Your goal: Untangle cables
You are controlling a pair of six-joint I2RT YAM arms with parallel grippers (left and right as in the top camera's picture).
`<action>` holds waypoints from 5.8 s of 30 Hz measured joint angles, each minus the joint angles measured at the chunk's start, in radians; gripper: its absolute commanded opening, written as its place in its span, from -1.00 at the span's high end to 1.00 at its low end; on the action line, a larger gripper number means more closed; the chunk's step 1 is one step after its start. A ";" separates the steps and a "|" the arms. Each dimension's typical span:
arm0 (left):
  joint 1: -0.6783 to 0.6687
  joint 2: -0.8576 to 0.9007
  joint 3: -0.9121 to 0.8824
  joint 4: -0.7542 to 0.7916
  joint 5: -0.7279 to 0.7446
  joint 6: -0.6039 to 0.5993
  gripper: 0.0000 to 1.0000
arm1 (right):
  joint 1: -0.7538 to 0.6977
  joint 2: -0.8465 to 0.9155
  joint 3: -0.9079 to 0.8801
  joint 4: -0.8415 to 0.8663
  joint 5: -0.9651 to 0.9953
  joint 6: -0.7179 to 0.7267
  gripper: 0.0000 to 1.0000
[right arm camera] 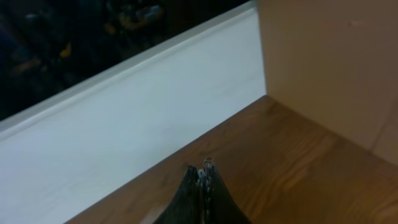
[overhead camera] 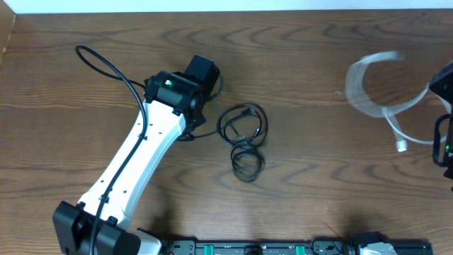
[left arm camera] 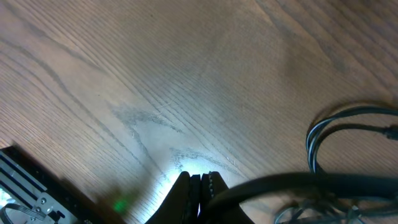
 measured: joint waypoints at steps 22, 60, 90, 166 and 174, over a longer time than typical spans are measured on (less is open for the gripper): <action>0.002 0.000 0.000 0.235 0.480 0.255 -0.01 | 0.000 0.060 0.002 -0.025 -0.311 0.000 0.97; -0.019 -0.194 0.080 0.061 0.485 0.555 -0.87 | -0.028 0.222 0.004 -0.111 -0.262 0.000 0.98; -0.005 -0.194 0.080 0.239 0.812 0.389 -0.87 | 0.062 0.382 0.005 -0.183 -0.876 -0.193 0.97; -0.101 -0.194 0.080 0.565 0.917 0.733 0.17 | 0.270 0.427 0.006 -0.066 -0.965 0.727 0.97; -0.101 -0.182 0.080 0.571 0.924 0.731 0.53 | 0.270 0.427 0.006 -0.055 -0.978 0.734 0.97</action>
